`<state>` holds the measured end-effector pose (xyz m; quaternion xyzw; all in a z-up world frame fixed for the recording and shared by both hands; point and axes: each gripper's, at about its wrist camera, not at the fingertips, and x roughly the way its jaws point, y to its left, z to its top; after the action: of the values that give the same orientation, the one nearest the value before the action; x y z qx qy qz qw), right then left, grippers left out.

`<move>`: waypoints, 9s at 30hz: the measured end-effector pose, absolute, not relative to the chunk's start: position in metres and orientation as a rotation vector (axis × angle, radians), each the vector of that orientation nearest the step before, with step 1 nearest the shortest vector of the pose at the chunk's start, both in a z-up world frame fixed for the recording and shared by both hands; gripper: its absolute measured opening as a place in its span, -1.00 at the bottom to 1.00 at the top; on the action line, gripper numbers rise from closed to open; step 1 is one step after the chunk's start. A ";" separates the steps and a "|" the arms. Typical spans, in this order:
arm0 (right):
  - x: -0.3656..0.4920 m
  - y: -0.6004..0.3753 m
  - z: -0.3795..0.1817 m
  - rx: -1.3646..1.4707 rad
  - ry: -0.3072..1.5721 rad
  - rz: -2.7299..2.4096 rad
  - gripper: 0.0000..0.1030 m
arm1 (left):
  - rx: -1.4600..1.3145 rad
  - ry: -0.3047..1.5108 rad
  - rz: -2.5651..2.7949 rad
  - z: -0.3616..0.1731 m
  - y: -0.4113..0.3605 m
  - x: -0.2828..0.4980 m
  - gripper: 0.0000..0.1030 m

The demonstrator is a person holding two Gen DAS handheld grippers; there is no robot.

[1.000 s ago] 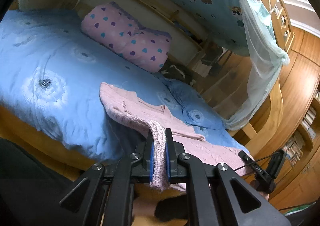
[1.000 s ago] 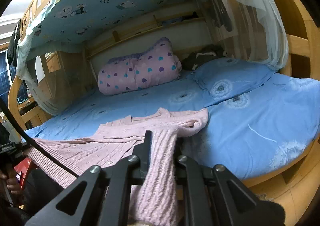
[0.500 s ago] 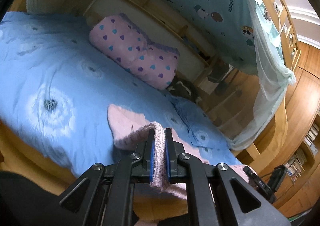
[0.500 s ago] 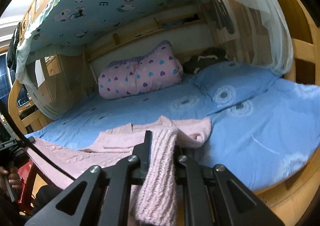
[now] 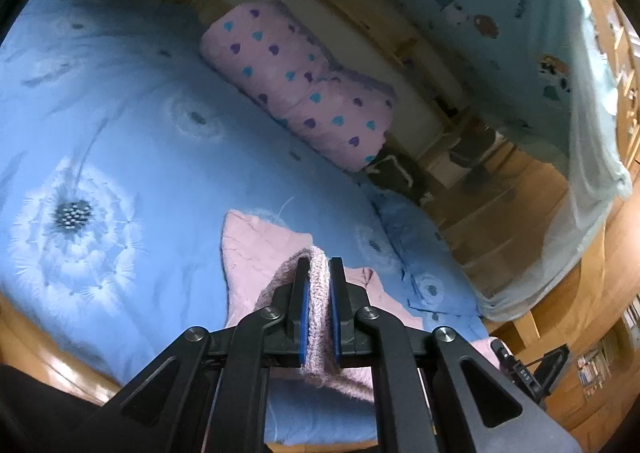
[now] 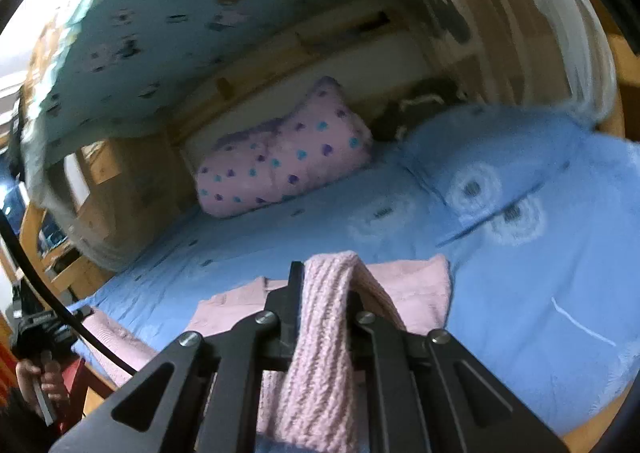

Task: Fold small clothes

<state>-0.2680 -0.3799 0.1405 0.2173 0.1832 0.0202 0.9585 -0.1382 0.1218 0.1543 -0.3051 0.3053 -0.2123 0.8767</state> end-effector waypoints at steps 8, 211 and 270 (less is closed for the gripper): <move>-0.217 -0.409 0.117 0.505 0.443 0.012 -0.81 | -0.563 0.703 -0.427 0.134 0.088 -0.088 -1.00; -0.149 -0.383 0.024 -0.140 0.911 -0.630 -0.03 | -0.009 0.941 -0.456 0.031 0.044 -0.094 -1.00; -0.194 -0.461 0.045 0.553 0.767 -0.269 -0.80 | -0.526 0.910 -0.381 0.062 0.102 -0.097 -1.00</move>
<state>-0.1940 -0.4610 0.0447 0.2655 0.3681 -0.1290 0.8817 -0.0969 0.1023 0.0620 -0.2495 0.4315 -0.1809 0.8478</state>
